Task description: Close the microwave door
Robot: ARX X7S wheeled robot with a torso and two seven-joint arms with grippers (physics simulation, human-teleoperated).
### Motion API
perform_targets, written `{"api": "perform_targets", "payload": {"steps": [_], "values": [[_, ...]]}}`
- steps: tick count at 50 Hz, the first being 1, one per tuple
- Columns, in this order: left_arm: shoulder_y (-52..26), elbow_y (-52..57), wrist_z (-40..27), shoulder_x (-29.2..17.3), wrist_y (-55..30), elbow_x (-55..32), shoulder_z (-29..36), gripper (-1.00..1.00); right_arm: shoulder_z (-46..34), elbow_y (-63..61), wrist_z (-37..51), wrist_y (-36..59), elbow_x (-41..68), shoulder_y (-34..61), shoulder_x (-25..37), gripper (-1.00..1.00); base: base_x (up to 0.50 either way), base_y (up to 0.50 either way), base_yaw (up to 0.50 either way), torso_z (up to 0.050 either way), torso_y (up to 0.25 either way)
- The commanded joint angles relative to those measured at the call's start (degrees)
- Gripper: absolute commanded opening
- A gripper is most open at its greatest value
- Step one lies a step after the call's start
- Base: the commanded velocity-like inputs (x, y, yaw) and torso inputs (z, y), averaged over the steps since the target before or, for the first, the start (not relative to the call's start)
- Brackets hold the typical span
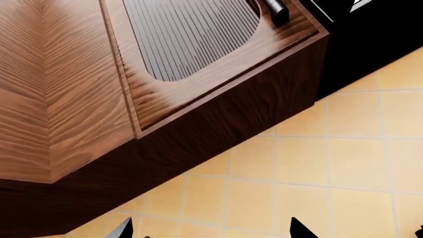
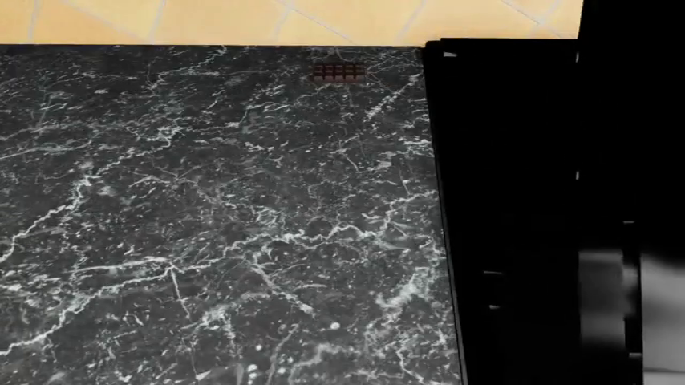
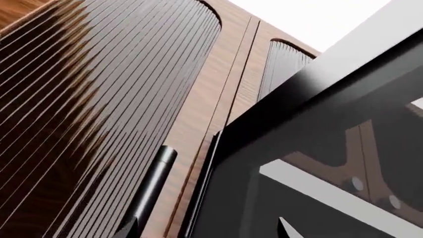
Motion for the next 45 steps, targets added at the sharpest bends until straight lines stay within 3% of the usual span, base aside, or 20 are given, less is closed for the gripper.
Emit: {"api": "perform_targets", "payload": {"steps": [1, 25, 45], "values": [[0.1, 0.4, -0.1, -0.3, 0.1, -0.3, -0.1, 1.0, 2.1, 10.6, 2.6, -4.5, 1.3, 3.2, 0.1, 1.0, 0.0, 0.0, 0.0, 0.0, 0.0], [-0.6, 0.8, 0.4, -1.2, -0.6, -1.7, -0.7, 1.0, 10.7, 16.3, 8.0, -5.6, 5.4, -1.0, 1.8, 1.0, 0.0, 0.0, 0.0, 0.0, 0.0], [-1.4, 1.2, 0.8, -1.6, -1.5, -2.5, -1.1, 1.0, 13.2, 17.9, 10.4, -3.7, 6.1, -1.1, 3.5, 1.0, 0.0, 0.0, 0.0, 0.0, 0.0]]}}
